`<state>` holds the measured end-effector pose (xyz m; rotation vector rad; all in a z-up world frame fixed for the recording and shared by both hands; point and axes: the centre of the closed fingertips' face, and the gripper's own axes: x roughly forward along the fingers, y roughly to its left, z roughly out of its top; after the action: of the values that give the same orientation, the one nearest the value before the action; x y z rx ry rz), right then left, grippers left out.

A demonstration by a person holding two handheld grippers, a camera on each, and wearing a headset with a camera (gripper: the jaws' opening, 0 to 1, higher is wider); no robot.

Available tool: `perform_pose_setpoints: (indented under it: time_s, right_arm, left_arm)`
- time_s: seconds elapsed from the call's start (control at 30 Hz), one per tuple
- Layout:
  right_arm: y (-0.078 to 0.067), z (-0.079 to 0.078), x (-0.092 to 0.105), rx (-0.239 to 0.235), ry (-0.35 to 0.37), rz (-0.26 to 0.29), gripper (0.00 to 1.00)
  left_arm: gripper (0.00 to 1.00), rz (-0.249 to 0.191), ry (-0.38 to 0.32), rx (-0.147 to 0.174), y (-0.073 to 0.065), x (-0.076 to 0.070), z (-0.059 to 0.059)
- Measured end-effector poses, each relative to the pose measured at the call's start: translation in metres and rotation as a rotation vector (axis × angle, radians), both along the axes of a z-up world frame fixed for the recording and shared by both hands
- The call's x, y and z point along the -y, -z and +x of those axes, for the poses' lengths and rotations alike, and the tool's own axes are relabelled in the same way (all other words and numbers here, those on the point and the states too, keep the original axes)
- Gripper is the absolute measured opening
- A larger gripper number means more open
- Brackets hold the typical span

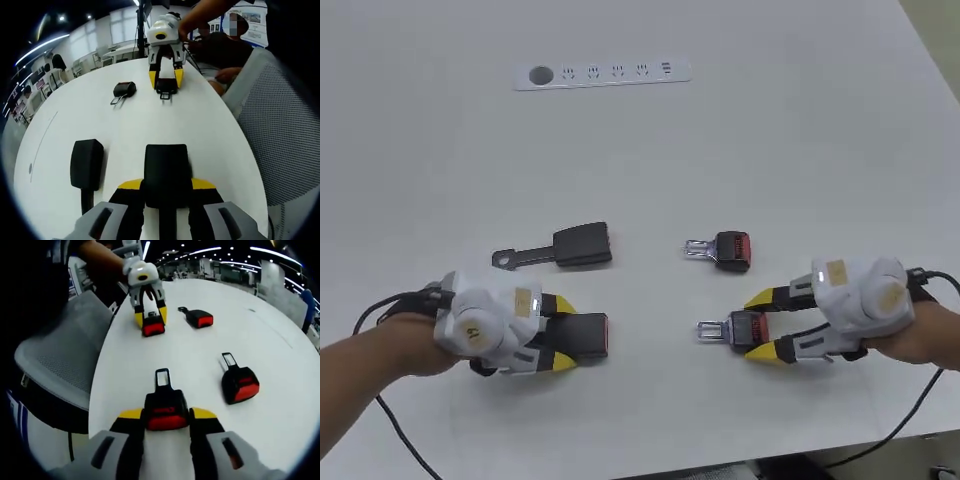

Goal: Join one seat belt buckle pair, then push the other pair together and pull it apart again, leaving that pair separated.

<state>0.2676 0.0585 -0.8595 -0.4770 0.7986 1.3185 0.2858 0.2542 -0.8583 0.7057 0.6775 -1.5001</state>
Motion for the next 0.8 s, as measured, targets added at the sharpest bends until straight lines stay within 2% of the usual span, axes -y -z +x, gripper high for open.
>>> perform_pose_setpoints:
  time_s: [0.1, 0.27, 0.4, 0.8]
  right_arm:
    - [-0.001, 0.002, -0.007, -0.001, -0.011, 0.012, 0.35]
    - [-0.001, 0.003, -0.019, -0.003, -0.036, 0.02, 0.35]
    - [-0.002, 0.008, -0.036, 0.005, -0.026, 0.062, 0.35]
    - [-0.002, 0.013, -0.073, 0.006, -0.014, 0.114, 0.35]
  left_arm:
    - [0.35, -0.025, -0.019, -0.005, 0.0, -0.001, 0.002]
    - [0.35, -0.017, -0.017, -0.004, 0.001, -0.001, 0.003]
    - [0.35, -0.02, -0.024, -0.008, 0.001, -0.001, 0.003]
    - [0.35, -0.023, -0.038, -0.01, 0.0, -0.001, 0.002]
